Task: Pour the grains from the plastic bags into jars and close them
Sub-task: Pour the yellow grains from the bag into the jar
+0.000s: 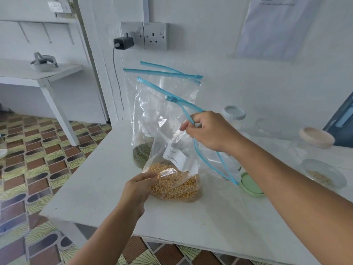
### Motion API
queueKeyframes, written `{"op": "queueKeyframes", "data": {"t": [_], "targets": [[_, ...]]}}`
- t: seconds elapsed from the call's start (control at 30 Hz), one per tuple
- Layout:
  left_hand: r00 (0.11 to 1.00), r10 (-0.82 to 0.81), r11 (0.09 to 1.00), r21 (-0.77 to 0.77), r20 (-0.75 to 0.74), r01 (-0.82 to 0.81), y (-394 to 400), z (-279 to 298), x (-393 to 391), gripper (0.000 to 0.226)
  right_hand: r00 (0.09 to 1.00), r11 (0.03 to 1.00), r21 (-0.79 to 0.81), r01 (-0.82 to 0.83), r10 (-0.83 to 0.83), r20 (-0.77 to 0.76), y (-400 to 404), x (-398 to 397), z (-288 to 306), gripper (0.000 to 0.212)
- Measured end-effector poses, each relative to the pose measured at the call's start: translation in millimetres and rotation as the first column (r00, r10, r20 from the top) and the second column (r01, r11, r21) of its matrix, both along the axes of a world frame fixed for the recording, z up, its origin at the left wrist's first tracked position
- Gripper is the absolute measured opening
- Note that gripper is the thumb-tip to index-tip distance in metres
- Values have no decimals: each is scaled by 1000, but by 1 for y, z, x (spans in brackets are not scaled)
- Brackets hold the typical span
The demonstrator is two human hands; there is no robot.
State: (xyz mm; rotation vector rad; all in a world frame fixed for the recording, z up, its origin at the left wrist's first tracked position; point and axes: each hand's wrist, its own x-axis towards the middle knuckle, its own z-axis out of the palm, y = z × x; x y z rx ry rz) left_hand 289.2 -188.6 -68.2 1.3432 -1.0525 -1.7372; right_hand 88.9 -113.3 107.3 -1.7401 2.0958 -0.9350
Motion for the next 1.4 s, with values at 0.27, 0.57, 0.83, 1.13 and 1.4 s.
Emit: {"op": "queueKeyframes", "data": {"t": [0.27,0.57,0.83,1.13,1.4], "targets": [[987,66,997,-28,-147,-70,-2,-1,-1,30,999,999,-31,18,-17,26,0,-8,2,22],[976,-105,994,-58,-189,96,11,-8,23,29,993,999,-19,30,-27,111,-3,-22,1,27],[971,-29,979,-202,-238,-20,22,-7,14,25,973,978,-202,43,4,229,-2,-35,7,15],[942,-65,993,-114,-328,28,12,-15,13,30,985,949,-301,-98,137,109,11,-30,-4,44],[940,-109,993,-75,-322,89,6,-16,16,29,997,996,-80,-49,54,54,-2,-37,-5,53]]}}
